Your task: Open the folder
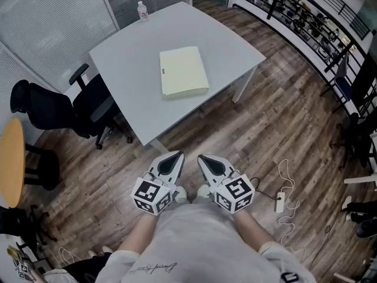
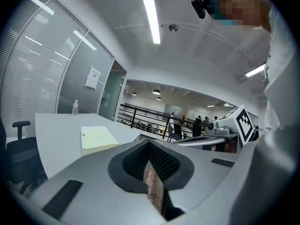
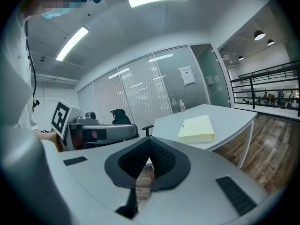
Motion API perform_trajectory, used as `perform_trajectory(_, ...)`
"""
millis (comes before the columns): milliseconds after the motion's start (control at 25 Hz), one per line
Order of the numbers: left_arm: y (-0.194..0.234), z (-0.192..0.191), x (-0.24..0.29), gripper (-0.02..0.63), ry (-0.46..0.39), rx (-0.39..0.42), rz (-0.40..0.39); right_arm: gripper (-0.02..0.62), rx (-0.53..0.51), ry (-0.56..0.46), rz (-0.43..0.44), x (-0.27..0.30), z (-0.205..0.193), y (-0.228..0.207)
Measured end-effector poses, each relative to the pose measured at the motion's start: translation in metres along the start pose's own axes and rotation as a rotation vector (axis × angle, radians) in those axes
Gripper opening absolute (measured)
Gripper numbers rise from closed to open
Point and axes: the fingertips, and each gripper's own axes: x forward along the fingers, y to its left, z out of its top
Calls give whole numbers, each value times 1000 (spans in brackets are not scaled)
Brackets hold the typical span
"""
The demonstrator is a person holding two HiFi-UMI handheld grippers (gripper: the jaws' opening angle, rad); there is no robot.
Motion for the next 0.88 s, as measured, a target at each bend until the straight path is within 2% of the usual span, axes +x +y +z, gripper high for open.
perform_trajectory(360,-24,-1,21,9,-3,4,6,15,-13,4,43,-23,-6,-22)
perform_trajectory(880,-29,-4,38,9,-11,5,20,15,-21,6,4,-32,-6,-48)
